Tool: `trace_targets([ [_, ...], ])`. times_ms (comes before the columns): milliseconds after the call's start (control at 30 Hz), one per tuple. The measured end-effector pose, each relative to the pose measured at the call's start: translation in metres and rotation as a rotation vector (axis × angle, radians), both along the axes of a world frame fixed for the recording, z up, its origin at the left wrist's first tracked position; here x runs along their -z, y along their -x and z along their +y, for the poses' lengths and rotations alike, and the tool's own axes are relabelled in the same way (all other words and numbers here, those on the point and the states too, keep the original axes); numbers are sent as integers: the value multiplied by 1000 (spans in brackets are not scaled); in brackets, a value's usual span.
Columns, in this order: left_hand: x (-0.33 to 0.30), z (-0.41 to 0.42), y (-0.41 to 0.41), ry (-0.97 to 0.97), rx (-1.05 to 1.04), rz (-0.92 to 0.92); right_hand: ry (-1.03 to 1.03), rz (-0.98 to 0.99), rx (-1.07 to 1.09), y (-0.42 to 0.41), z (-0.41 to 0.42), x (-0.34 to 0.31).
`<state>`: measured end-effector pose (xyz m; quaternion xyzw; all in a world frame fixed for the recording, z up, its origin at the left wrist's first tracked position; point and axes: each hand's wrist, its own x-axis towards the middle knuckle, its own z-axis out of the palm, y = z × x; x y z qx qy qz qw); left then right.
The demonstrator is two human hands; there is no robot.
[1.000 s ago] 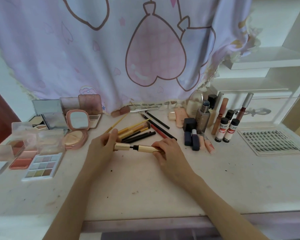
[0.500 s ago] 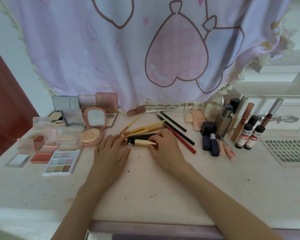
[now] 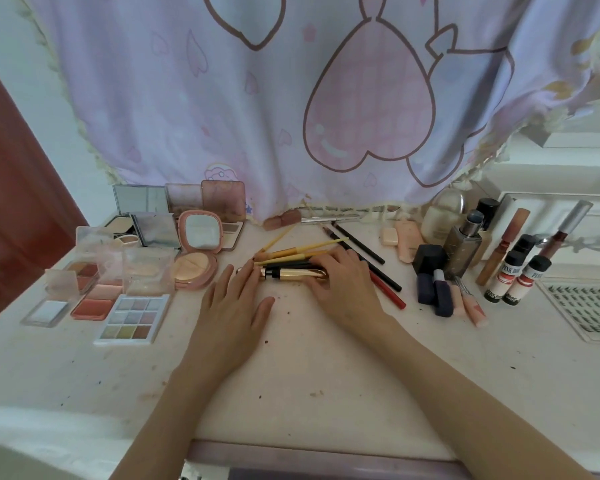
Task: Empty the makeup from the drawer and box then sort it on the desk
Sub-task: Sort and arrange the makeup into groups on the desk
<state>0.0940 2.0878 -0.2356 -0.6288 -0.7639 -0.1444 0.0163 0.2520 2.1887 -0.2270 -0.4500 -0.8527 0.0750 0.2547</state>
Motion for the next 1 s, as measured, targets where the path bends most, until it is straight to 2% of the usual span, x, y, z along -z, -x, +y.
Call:
trace_targets([
  [133, 1, -1, -1, 32, 6, 24, -79, 107, -13, 10, 11, -14],
  [267, 3, -1, -1, 32, 16, 18, -133, -113, -13, 38, 46, -30],
  [367, 3, -1, -1, 19, 28, 23, -85, -314, -25, 61, 72, -36],
  [467, 4, 0, -1, 22, 36, 17, -31, -435, -43, 79, 91, -38],
  [900, 8, 2, 1, -55, 48, -10, -220, -574, -60, 94, 117, -32],
  [1000, 8, 2, 2, -50, 44, -16, -205, -535, -43, 86, 113, -33],
])
